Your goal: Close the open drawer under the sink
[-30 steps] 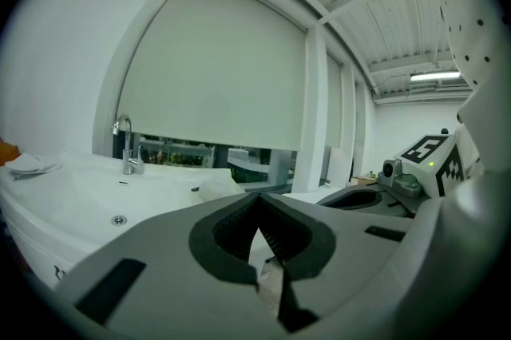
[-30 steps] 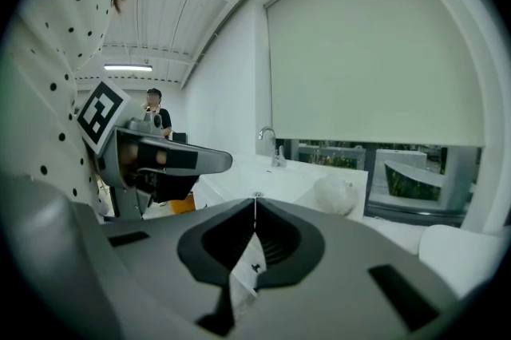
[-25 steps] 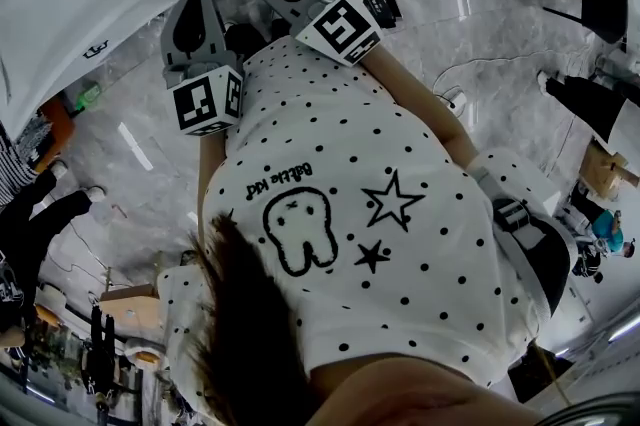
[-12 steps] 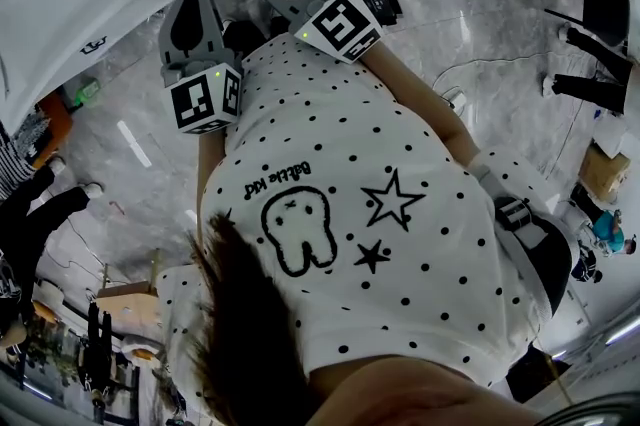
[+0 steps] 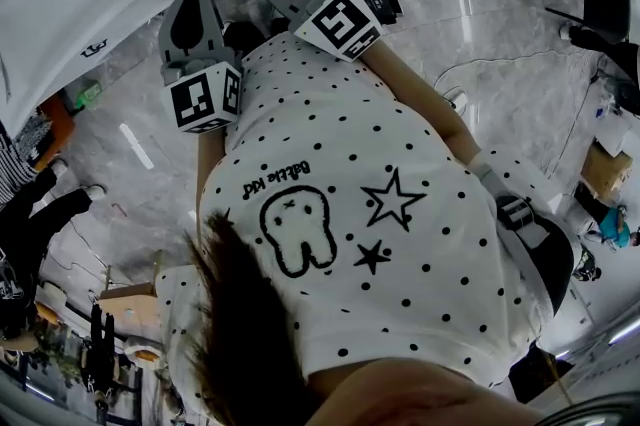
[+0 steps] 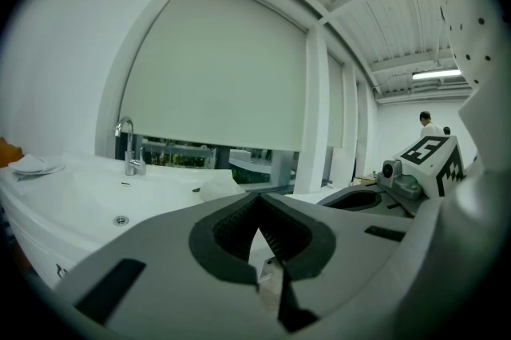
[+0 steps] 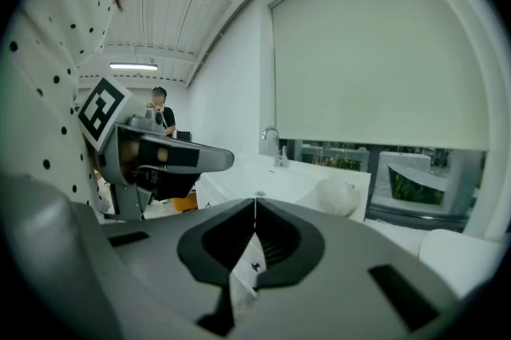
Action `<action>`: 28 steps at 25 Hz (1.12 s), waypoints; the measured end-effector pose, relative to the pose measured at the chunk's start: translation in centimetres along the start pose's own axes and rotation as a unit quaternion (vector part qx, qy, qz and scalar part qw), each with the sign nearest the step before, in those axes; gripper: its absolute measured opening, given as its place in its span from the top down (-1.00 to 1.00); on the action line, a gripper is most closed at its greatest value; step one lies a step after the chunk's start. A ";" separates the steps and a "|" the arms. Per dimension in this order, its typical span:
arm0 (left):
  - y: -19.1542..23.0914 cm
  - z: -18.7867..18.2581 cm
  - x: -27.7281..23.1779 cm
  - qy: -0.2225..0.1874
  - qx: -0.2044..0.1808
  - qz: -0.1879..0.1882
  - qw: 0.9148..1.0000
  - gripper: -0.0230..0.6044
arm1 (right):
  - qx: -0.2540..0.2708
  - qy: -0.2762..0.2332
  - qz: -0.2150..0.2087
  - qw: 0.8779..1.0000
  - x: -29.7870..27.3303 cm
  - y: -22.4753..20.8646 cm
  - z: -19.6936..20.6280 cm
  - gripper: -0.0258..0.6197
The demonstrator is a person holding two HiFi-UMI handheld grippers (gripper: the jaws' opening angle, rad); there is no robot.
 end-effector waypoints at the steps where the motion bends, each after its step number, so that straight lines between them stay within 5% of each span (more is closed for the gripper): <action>1: 0.0 0.0 0.0 0.000 -0.001 0.000 1.000 0.91 | 0.000 -0.001 0.000 1.000 0.0 0.0 0.0 0.88; 28: 0.3 0.2 0.2 0.004 0.001 -0.008 1.000 0.91 | -0.001 -0.001 -0.001 1.000 -0.1 0.0 0.1 0.88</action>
Point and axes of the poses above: the fingertips, and each gripper's own axes: x backward along the fingers, y to its left, z out of its underside, the point moved 3 cm from there along x, backward along the fingers, and after that the axes turned 6 degrees about -z, right-handed, at the moved point
